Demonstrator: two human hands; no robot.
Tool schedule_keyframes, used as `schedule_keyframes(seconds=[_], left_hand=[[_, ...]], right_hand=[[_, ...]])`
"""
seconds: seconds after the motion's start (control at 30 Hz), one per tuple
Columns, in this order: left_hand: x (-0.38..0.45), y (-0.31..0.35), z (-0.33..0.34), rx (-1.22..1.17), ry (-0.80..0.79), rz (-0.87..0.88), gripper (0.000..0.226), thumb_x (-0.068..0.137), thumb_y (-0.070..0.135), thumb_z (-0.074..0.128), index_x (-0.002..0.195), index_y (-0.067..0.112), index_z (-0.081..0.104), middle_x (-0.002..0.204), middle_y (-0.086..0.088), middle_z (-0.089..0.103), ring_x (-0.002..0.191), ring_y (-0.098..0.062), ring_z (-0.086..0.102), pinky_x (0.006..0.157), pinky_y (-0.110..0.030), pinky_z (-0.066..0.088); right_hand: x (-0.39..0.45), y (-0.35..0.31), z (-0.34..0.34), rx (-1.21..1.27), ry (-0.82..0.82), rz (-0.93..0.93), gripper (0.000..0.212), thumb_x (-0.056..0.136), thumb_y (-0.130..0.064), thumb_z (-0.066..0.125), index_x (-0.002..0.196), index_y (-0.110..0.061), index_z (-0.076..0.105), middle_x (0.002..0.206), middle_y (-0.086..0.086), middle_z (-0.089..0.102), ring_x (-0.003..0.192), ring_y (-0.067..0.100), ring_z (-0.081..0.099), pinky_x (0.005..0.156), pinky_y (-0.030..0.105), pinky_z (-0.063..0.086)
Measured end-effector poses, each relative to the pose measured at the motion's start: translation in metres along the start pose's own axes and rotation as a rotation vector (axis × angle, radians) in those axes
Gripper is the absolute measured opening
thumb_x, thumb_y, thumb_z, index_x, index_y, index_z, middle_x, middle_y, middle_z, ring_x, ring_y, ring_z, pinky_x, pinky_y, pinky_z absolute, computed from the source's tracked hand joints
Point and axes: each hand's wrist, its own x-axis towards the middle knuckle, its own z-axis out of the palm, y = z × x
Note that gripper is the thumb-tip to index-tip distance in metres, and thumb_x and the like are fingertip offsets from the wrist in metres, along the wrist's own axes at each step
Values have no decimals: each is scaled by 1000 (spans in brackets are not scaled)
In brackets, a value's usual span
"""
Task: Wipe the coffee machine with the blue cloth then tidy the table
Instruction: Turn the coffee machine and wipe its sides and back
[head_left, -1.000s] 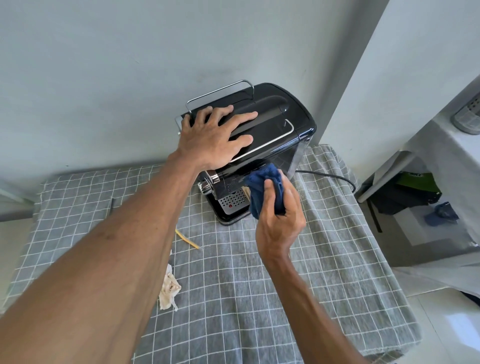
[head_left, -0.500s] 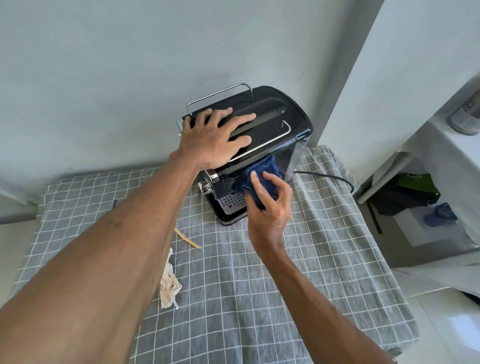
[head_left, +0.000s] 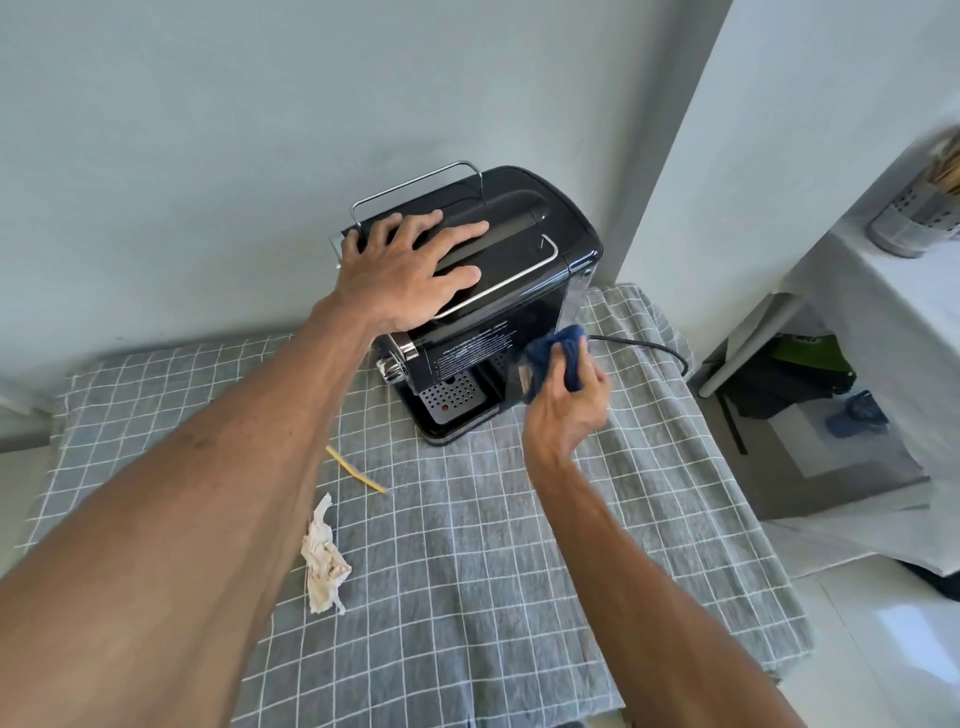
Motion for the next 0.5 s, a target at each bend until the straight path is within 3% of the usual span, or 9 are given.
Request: schedule_keyframes(seconds=[0.03, 0.1, 0.23, 0.4, 0.47, 0.5], left_hand=[[0, -1, 0, -1, 0, 0, 51, 90, 80, 21, 139, 78, 8, 169, 14, 11, 154, -26, 8, 119, -64, 4], [1, -1, 1, 3, 9, 6, 51, 90, 80, 22, 139, 78, 9, 168, 14, 13, 154, -26, 9, 119, -64, 5], [1, 1, 2, -1, 45, -14, 49, 90, 79, 27, 137, 79, 12, 167, 15, 17, 152, -23, 13, 119, -61, 8], [2, -1, 1, -4, 26, -9, 49, 89, 80, 24, 136, 80, 10, 167, 15, 16, 153, -26, 11, 119, -63, 8], [1, 0, 1, -10, 19, -7, 49, 89, 80, 24, 137, 80, 10, 168, 15, 15, 153, -26, 10, 119, -63, 8], [0, 1, 1, -14, 13, -10, 49, 89, 80, 24, 137, 80, 10, 168, 15, 15, 153, -25, 10, 119, -63, 7]], right_hand=[[8, -11, 3, 56, 20, 78, 31, 92, -7, 75, 123, -4, 71, 126, 16, 61, 111, 24, 69, 93, 40, 61], [2, -29, 11, 74, -18, 4, 33, 92, -12, 76, 124, -9, 71, 119, 10, 63, 111, 24, 68, 94, 41, 60], [-64, -28, 16, -34, -251, -446, 40, 84, -2, 80, 122, -10, 72, 118, 8, 55, 110, 25, 61, 92, 41, 58], [-94, 0, 20, -190, -504, -962, 28, 96, -19, 74, 123, -15, 76, 121, 4, 52, 108, 28, 51, 101, 32, 45], [-78, 12, 14, -243, -576, -1086, 27, 96, -20, 73, 123, -18, 74, 119, 4, 51, 107, 26, 49, 101, 30, 44], [-69, 20, 9, -266, -600, -1064, 29, 94, -18, 73, 123, -19, 73, 118, 5, 51, 107, 25, 49, 99, 30, 45]])
